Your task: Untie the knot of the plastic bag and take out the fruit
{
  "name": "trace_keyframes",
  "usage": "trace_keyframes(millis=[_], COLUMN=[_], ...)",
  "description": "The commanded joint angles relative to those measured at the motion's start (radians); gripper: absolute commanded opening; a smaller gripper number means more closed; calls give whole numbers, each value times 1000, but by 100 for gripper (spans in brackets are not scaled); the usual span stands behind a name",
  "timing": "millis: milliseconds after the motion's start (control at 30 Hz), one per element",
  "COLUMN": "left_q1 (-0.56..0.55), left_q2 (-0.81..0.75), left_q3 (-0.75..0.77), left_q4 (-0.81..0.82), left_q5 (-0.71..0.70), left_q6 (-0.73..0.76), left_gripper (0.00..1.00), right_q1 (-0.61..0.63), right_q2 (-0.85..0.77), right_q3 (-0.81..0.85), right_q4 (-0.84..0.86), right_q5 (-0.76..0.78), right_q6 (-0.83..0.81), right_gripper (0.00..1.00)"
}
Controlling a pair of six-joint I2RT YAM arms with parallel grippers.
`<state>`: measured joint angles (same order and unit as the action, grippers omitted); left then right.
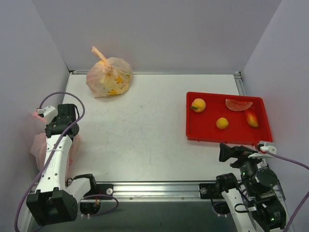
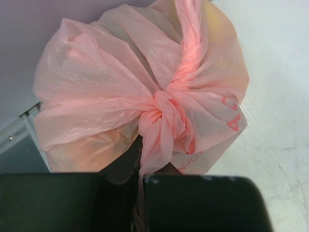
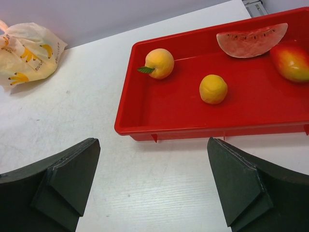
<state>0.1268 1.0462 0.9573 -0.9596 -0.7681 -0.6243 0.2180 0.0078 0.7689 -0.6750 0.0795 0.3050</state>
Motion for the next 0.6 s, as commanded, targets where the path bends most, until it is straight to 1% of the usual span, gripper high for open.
trace_keyframes(millis=[0, 33, 100, 133, 267, 433, 467, 567], left_q1=[-33, -64, -108, -172, -326, -486, -533, -601], left_q2=[-34, -34, -19, -11, 41, 156, 178, 238], left_q3=[-6, 1, 41, 58, 150, 320, 351, 428], left_q4=[90, 107, 114, 117, 136, 165, 165, 176], left_q5=[145, 182, 199, 207, 242, 271, 279, 296], left_q6=[61, 69, 81, 83, 87, 133, 155, 184], left_gripper=[0, 0, 0, 0, 0, 0, 0, 0], right_q1=[7, 7, 7, 7, 6, 6, 7, 7], right_q2=[-100, -88, -71, -49, 12, 92, 106, 164], right_q3=[26, 32, 41, 50, 75, 90, 98, 105], right_q4=[18, 18, 18, 17, 18, 18, 18, 18], right_q5=[5, -1, -32, -47, -118, -127, -141, -227], right_q6=[-20, -23, -38, -46, -67, -9, -4, -6], right_gripper=[100, 100, 100, 100, 100, 100, 100, 100])
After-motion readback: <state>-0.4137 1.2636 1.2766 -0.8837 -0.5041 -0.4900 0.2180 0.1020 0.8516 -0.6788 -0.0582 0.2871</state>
